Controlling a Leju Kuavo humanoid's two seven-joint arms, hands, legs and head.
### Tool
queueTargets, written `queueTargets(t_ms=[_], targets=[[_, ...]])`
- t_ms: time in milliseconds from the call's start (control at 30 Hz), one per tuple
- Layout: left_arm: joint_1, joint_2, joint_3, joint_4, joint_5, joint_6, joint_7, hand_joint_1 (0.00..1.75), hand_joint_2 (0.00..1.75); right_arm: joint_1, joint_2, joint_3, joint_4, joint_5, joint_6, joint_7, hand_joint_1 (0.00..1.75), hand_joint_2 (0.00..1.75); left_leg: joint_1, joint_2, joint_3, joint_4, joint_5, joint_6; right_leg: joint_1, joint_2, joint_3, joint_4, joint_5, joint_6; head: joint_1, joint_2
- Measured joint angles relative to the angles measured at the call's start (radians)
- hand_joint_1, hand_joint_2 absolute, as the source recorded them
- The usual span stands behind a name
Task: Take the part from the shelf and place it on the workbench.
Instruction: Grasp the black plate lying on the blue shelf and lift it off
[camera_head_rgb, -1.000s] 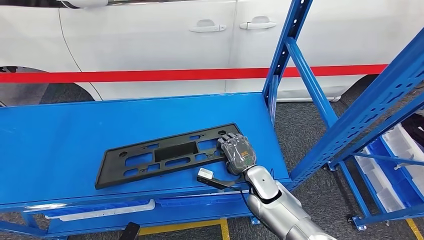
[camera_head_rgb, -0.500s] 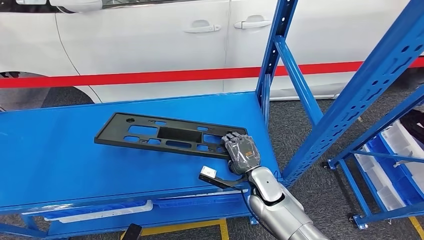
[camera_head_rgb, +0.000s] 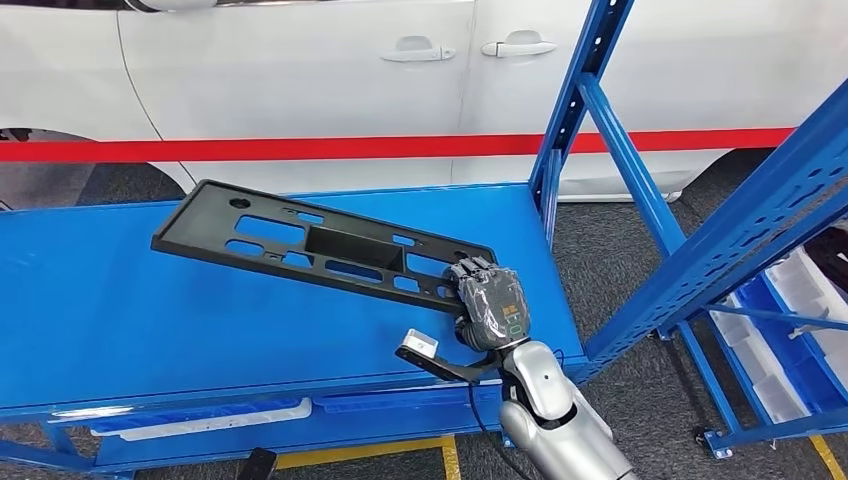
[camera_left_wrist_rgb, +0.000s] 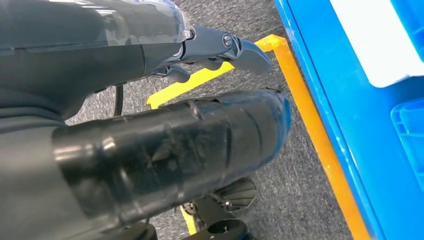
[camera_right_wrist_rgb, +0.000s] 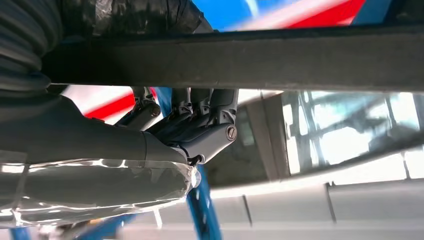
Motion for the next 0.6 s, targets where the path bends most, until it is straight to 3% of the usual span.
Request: queueTargets(t_ms=[67,100,167,267,367,433,467,533,600], targets=[[0.001,0.0,0.0,0.0,0.007,0.003,-0.008,0.0,0.0,0.02,-0.001,0.0,-0.075,0.063,-0.015,0.03,1.75,1.75,-0.002,-0.001,0.0,0.005,-0.005,-0.005,0.004,0.0,0.063,-0.132,0.052,-0.011,0.0,0.0],[0.002,0.0,0.0,0.0,0.009,0.005,-0.013,0.0,0.0,0.028,-0.001,0.001,-0.114,0.101,-0.023,0.047,1.75,1.75,-0.004,0.0,-0.002,0.007,-0.007,-0.009,0.007,0.0,0.08,-0.171,0.061,-0.016,0.0,0.0],[0.004,0.0,0.0,0.0,0.015,0.006,-0.025,0.0,0.0,0.047,-0.002,0.008,-0.189,0.185,-0.037,0.081,1.75,1.75,-0.005,0.0,-0.002,0.005,-0.008,-0.02,0.012,0.001,0.085,-0.187,0.059,-0.021,0.0,0.0],[0.007,0.001,0.001,0.0,0.026,0.008,-0.043,0.0,0.0,0.076,-0.003,0.03,-0.283,0.292,-0.054,0.124,1.75,1.75,-0.004,0.001,-0.01,0.028,-0.032,-0.036,0.003,0.0,0.094,-0.202,0.065,-0.037,-0.001,0.0],[0.009,0.001,0.001,0.0,0.032,0.008,-0.051,0.0,0.0,0.094,-0.004,0.063,-0.347,0.353,-0.074,0.151,1.75,1.75,-0.002,0.002,-0.084,0.194,-0.119,-0.048,0.001,-0.002,0.099,-0.207,0.066,-0.049,-0.002,0.0],[0.013,0.002,0.001,0.0,0.034,0.008,-0.053,0.0,0.0,0.102,-0.005,0.079,-0.369,0.363,-0.078,0.156,1.75,1.75,0.0,0.002,-0.124,0.275,-0.136,-0.054,0.001,-0.002,0.099,-0.205,0.064,-0.051,-0.002,0.0],[0.014,0.002,0.001,0.0,0.035,0.008,-0.053,0.0,0.0,0.106,-0.006,0.085,-0.377,0.365,-0.077,0.158,1.75,1.75,0.001,0.002,-0.121,0.263,-0.117,-0.055,0.001,-0.001,0.099,-0.202,0.063,-0.05,-0.002,0.0],[0.014,0.004,0.001,0.0,0.036,0.008,-0.054,0.0,0.0,0.111,-0.008,0.093,-0.389,0.367,-0.077,0.161,1.75,1.75,0.003,0.003,-0.066,0.144,-0.048,-0.053,0.001,0.0,0.1,-0.196,0.058,-0.046,-0.002,0.0],[0.013,0.005,0.001,0.0,0.036,0.008,-0.054,0.0,0.0,0.113,-0.008,0.099,-0.4,0.367,-0.078,0.162,1.75,1.75,0.0,0.003,-0.013,0.034,-0.011,-0.046,0.004,0.001,0.099,-0.19,0.054,-0.038,-0.001,0.0]])
